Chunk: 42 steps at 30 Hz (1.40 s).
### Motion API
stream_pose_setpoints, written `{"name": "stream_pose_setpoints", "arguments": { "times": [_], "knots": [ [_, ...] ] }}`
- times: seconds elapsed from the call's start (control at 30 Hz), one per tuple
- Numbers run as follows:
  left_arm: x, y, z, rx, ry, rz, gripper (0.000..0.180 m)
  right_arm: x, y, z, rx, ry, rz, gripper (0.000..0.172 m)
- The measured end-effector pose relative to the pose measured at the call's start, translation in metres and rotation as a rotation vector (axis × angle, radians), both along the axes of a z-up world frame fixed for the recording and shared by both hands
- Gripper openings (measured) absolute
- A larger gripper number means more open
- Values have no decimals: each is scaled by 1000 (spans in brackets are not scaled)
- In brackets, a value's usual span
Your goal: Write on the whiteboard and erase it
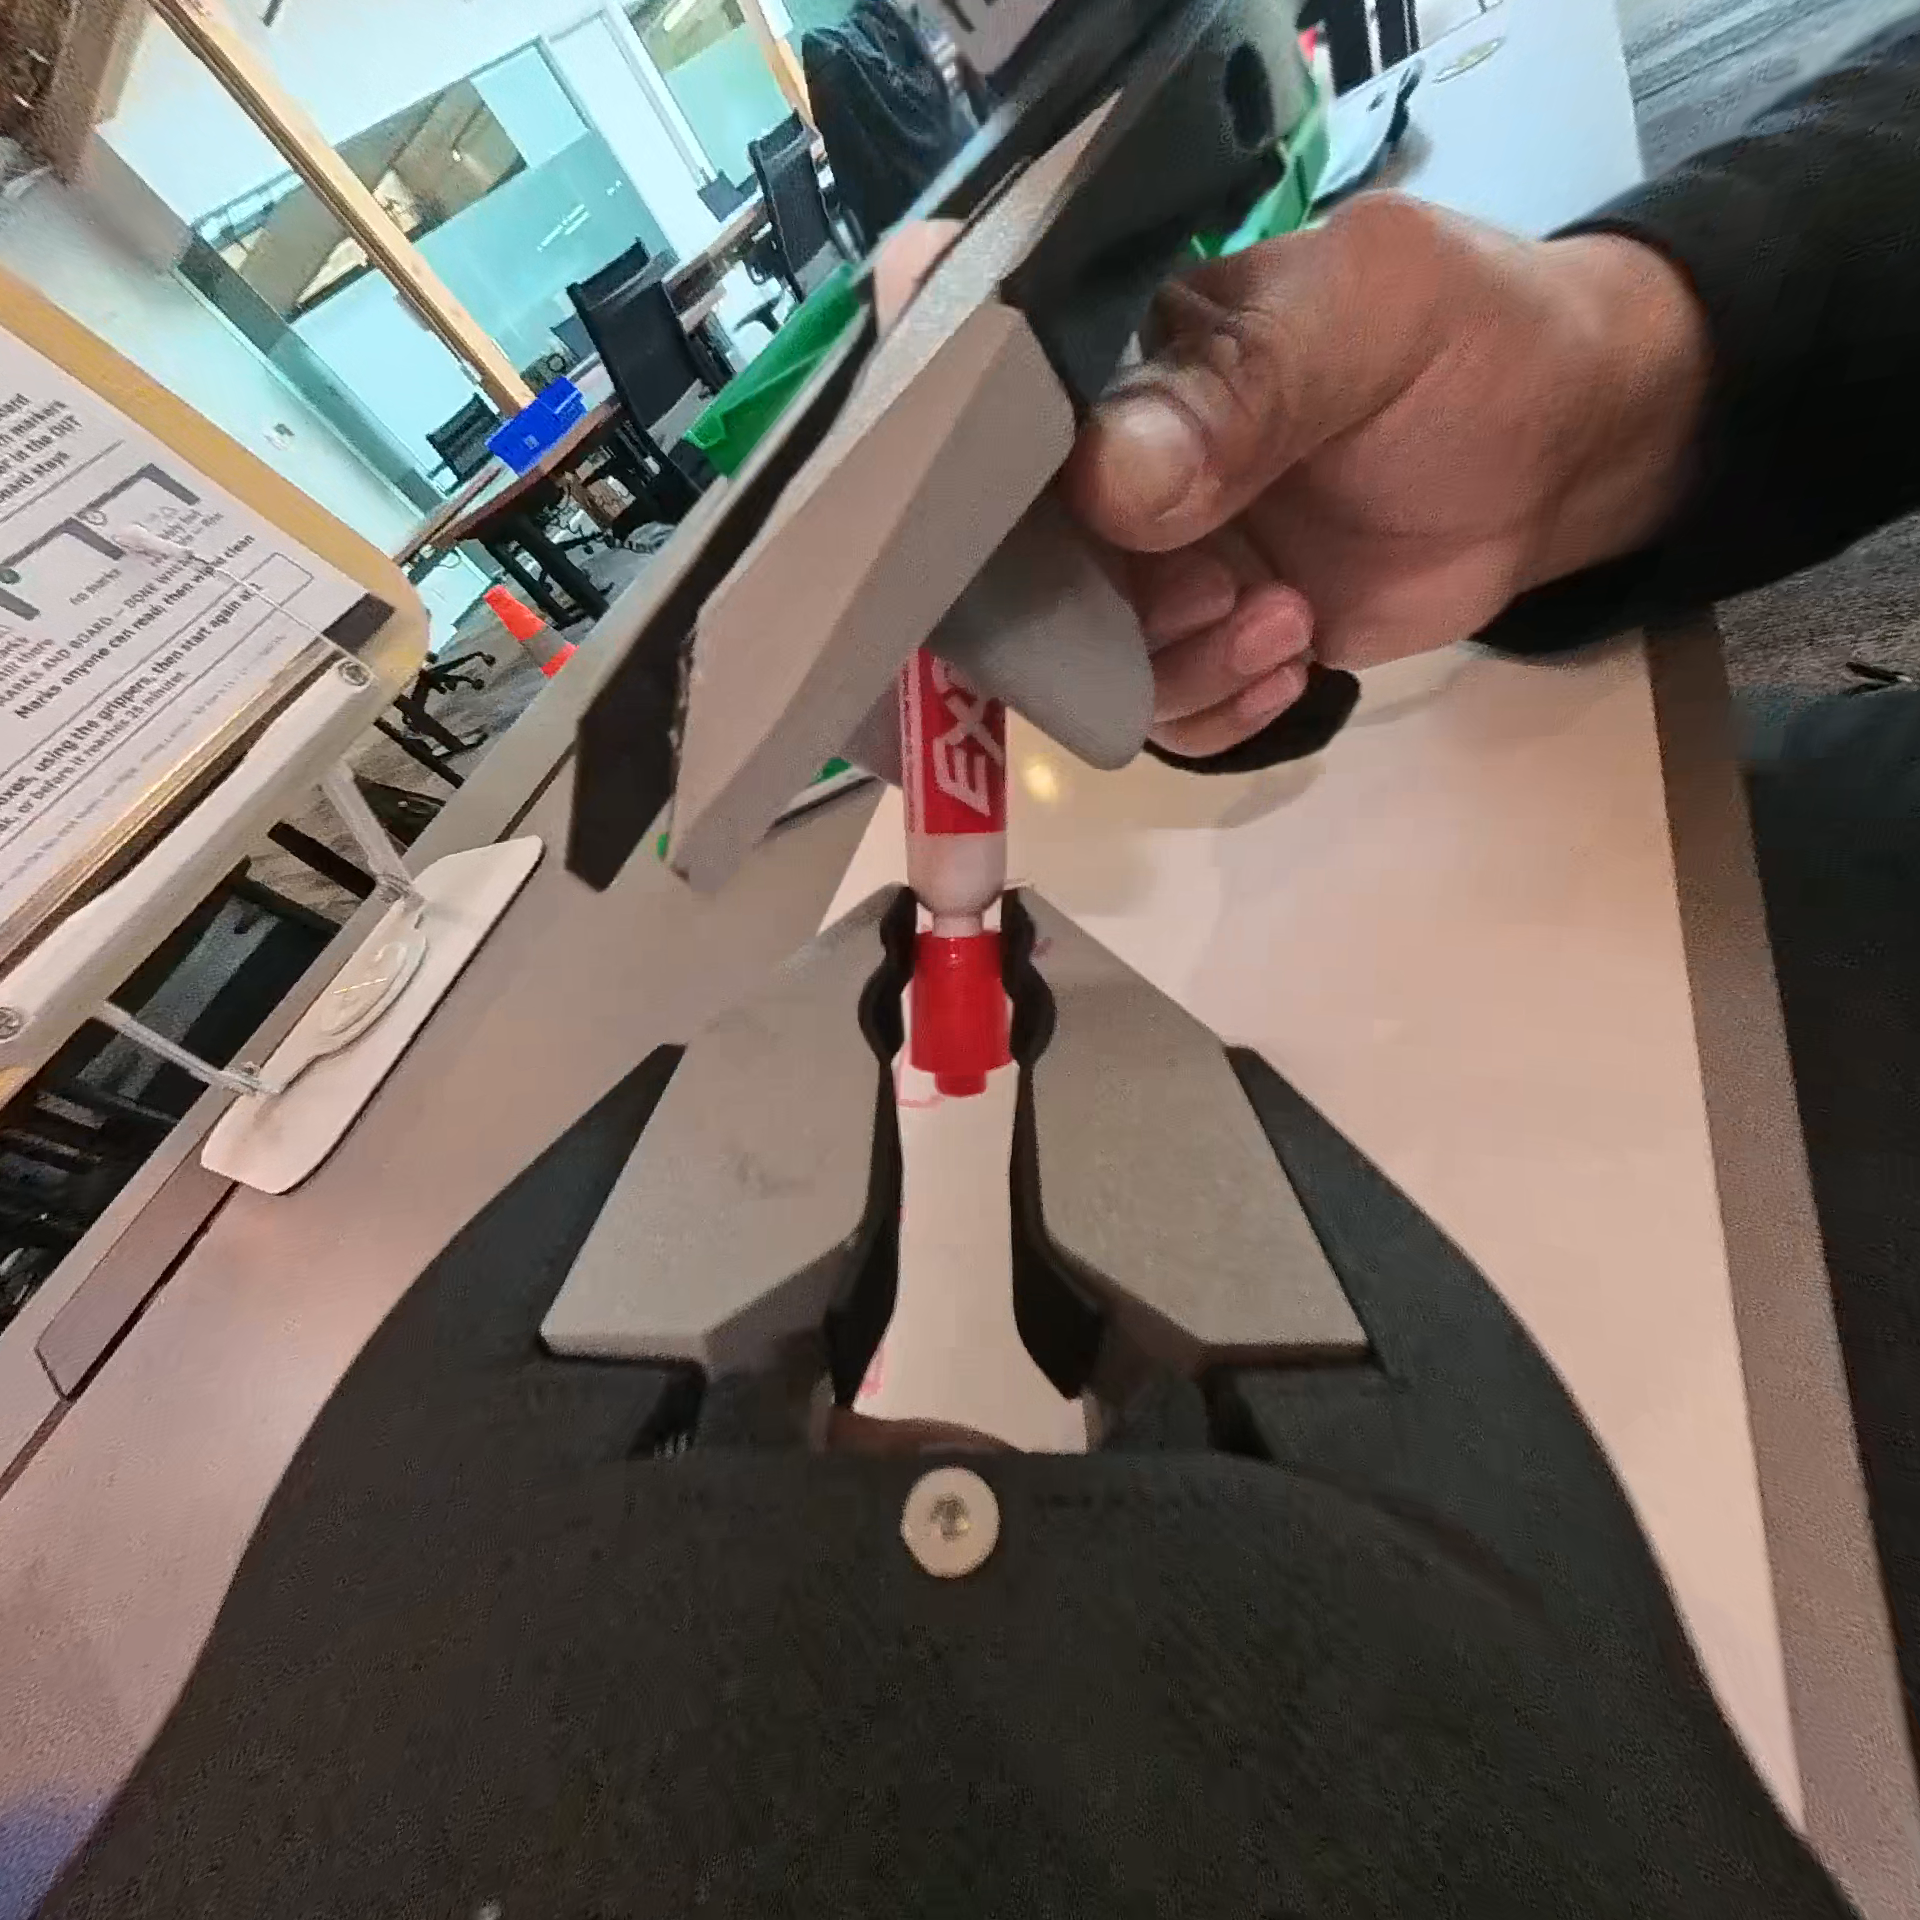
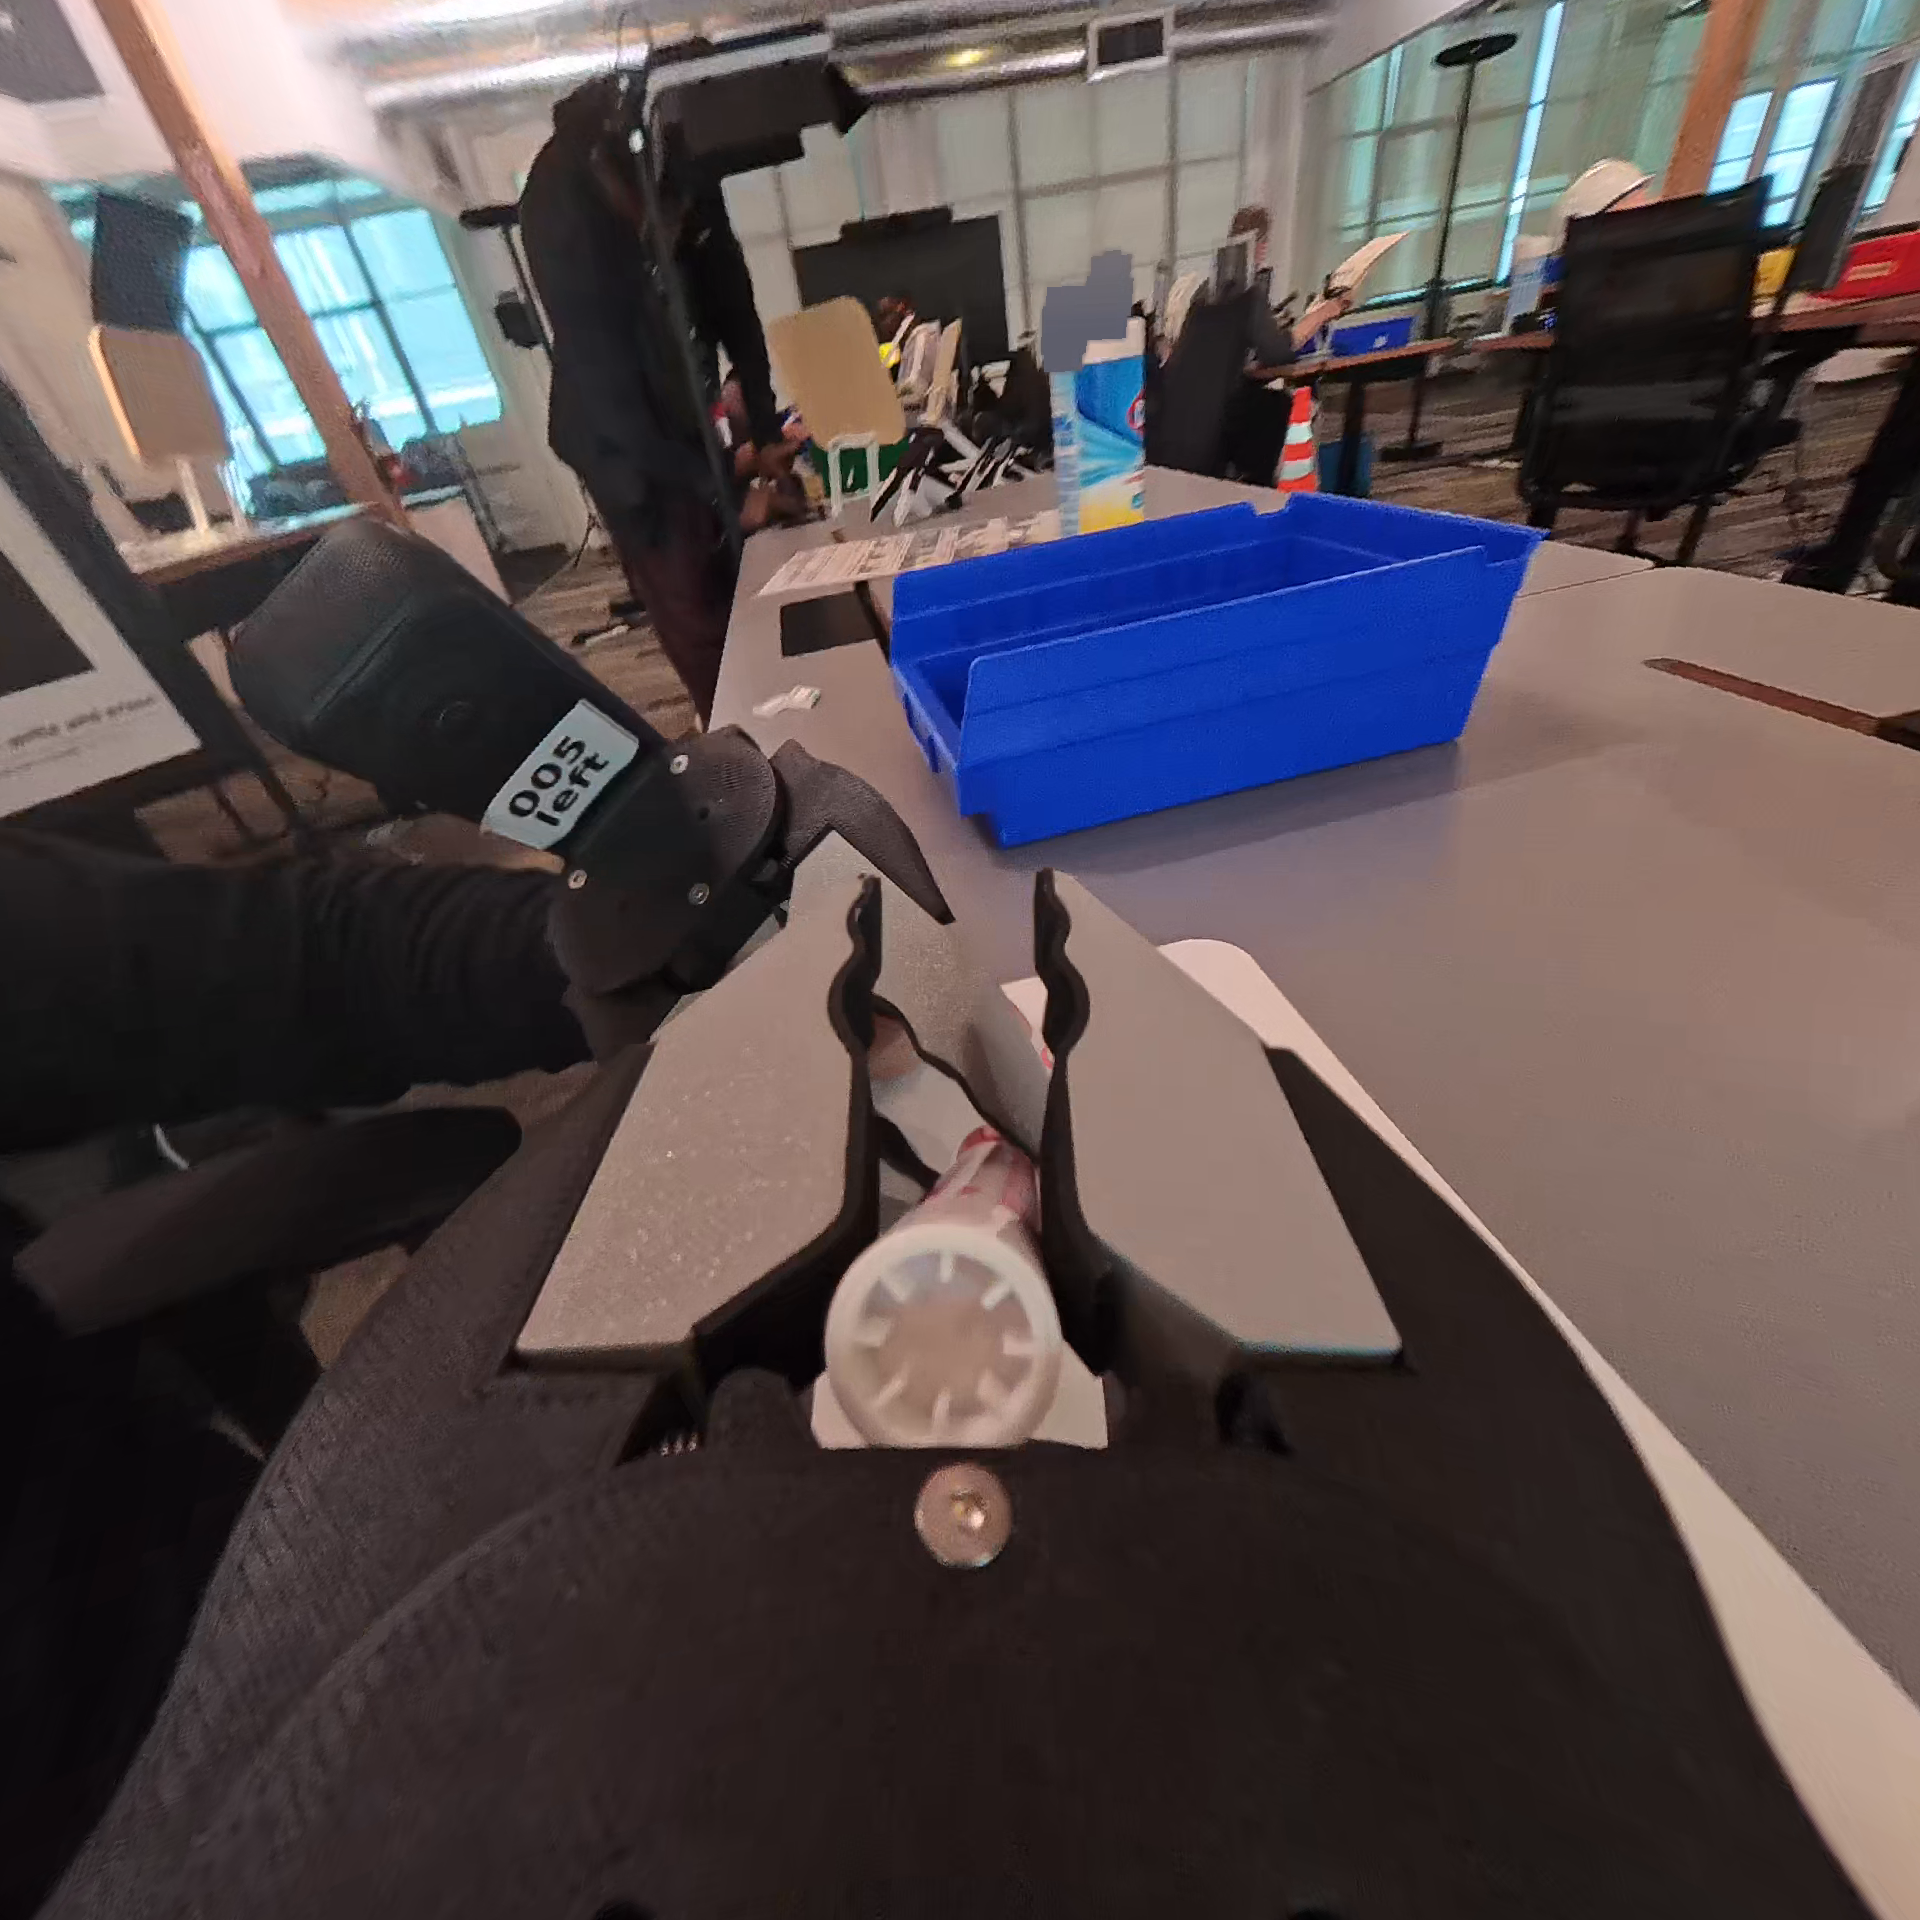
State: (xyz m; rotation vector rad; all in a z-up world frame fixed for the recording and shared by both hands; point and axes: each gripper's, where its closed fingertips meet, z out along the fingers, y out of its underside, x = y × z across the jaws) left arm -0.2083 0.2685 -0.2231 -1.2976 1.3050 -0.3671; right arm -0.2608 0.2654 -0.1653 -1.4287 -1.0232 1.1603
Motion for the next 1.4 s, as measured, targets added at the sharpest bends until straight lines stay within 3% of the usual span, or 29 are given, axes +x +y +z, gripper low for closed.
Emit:
{"name": "stream_pose_setpoints", "arguments": {
  "times": [0.03, 0.5, 0.83, 1.03, 1.13, 1.4],
  "knots": [
    [0, 0, 2, 2, -13, -3, 12, 2, -1, 2, -13, 24, -1, 29],
    [-1, 9, 5, 46, -28, 40, 14, 20, 30, -2, -365, 270, 22, 28],
    [-1, 10, 6, 66, -31, 47, 14, 24, 37, -4, -505, 369, 54, 28],
    [1, 4, 12, 72, -51, 11, 14, 26, 34, 0, -624, 446, 160, 28],
    [6, 1, 25, -13, -88, -33, 14, 33, 32, 11, -672, 519, 248, 28],
    [29, 3, 61, 17, 171, -96, 15, 62, 35, 41, -744, 789, 401, 27]
  ]
}}
